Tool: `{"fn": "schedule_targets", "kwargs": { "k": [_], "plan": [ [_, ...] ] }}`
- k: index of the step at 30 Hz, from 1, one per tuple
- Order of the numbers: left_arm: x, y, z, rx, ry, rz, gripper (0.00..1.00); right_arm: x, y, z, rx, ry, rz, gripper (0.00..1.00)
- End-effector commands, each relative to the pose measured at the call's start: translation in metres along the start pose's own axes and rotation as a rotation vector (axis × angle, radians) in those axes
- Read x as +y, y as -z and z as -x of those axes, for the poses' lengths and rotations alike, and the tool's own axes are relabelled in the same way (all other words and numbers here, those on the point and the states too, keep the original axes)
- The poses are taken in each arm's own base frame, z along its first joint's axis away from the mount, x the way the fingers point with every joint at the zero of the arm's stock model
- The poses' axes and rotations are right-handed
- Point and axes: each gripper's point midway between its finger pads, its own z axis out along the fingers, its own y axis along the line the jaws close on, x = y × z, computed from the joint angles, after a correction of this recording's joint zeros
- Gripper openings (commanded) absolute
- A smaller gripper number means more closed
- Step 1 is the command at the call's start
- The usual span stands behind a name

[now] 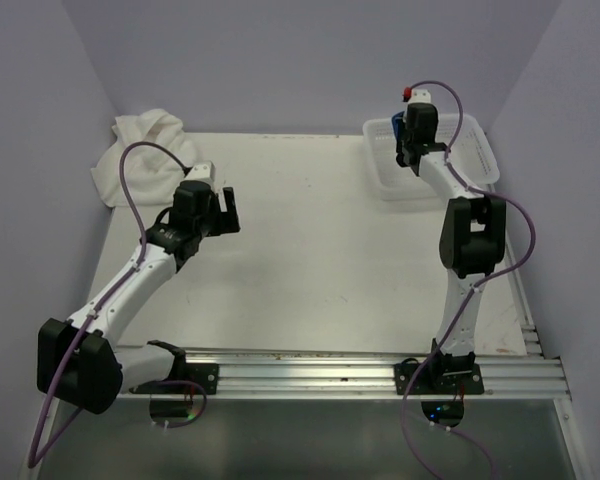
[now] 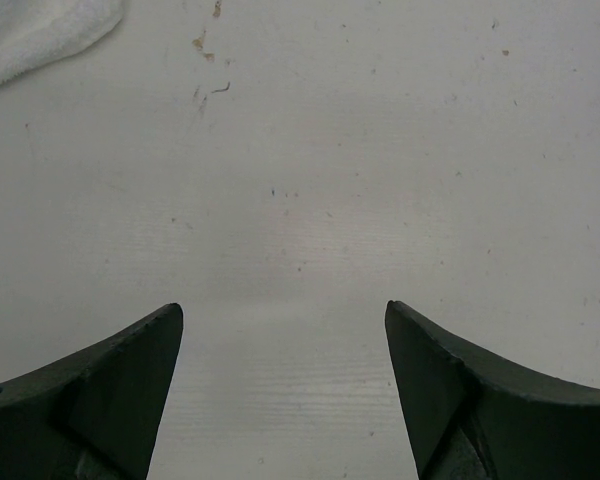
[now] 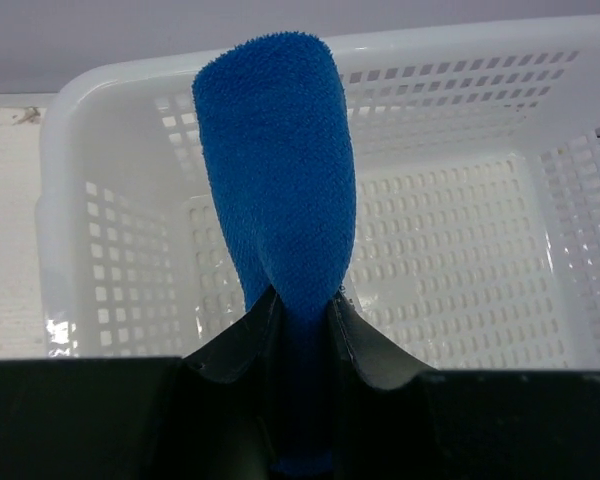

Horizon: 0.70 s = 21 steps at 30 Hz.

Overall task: Roll the towels
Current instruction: Place the rolled towel into the container

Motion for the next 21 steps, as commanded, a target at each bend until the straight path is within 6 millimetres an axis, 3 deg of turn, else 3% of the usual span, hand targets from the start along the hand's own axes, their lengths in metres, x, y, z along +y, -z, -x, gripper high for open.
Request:
{"fn": "schedule_targets", "kwargs": {
  "k": [1,11,17,21],
  "plan": [
    [0.007,-0.002,0.009,-0.022,-0.02,0.025,0.86,0.005,-0.018,0.019,-0.064,0.01,0.062,0.0],
    [0.012,-0.003,0.014,-0.033,-0.003,0.028,0.86,0.028,-0.04,-0.023,0.004,0.002,0.172,0.0],
    [0.011,-0.002,0.016,-0.037,0.001,0.017,0.87,0.034,-0.04,-0.054,0.081,-0.058,0.182,0.0],
    [0.009,-0.001,0.016,-0.035,0.002,0.003,0.87,0.034,-0.042,-0.062,0.114,-0.056,0.181,0.0]
  ]
}}
